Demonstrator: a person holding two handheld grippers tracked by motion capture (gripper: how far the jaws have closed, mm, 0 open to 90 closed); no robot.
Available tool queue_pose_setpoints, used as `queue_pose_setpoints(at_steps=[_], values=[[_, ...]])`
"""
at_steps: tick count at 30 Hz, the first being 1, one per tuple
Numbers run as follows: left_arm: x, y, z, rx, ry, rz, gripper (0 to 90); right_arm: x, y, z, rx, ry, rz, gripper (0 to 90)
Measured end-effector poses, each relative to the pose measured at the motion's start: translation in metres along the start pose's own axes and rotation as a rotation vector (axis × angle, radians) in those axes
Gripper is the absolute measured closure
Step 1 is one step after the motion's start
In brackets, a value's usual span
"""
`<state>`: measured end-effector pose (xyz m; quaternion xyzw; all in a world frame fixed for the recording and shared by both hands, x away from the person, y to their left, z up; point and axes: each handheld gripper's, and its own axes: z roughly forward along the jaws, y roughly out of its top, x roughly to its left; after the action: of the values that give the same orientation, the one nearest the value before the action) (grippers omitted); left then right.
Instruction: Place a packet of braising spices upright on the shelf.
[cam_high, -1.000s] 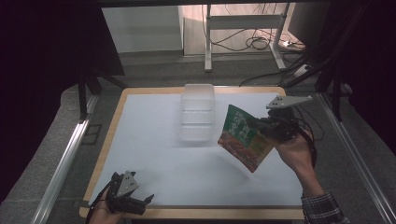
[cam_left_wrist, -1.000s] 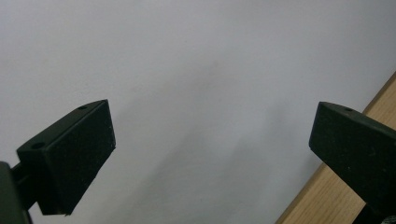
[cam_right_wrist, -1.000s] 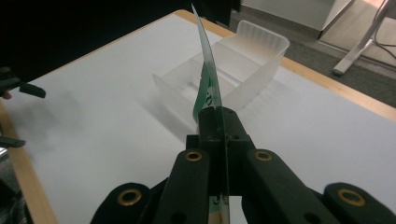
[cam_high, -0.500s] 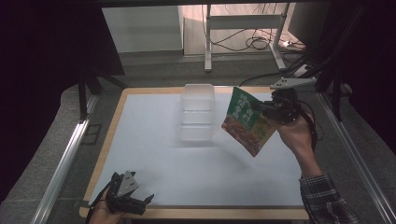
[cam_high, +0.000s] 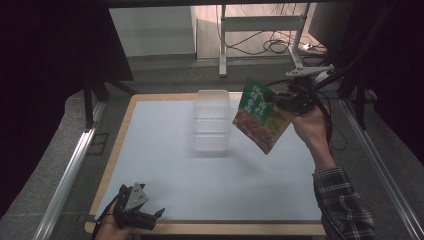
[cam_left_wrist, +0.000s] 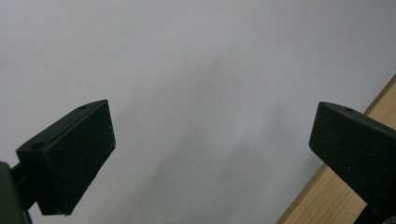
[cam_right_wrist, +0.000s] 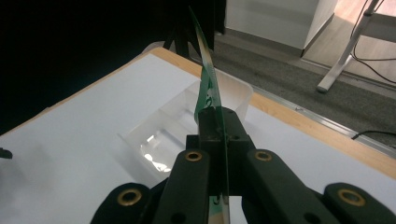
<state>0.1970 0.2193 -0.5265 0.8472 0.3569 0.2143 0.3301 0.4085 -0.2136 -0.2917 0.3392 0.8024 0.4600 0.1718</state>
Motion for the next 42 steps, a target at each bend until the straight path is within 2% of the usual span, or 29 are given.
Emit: queue_pose_setpoints(at_steps=[14, 25, 36, 42], values=[[0.002, -0.001, -0.001, -0.01, 0.001, -0.022, 0.0, -0.008, 0.033, 0.025, -0.035, 0.036, 0.014, 89.0], [0.001, -0.001, -0.001, -0.011, 0.002, -0.023, 0.0, -0.002, 0.065, 0.054, -0.053, 0.049, -0.004, 89.0], [0.002, -0.001, -0.001, -0.014, -0.001, -0.028, 0.0, 0.006, 0.092, 0.089, -0.079, 0.068, -0.026, 89.0], [0.002, -0.001, -0.001, -0.013, -0.001, -0.024, 0.0, 0.008, 0.097, 0.114, -0.08, 0.083, -0.037, 89.0]])
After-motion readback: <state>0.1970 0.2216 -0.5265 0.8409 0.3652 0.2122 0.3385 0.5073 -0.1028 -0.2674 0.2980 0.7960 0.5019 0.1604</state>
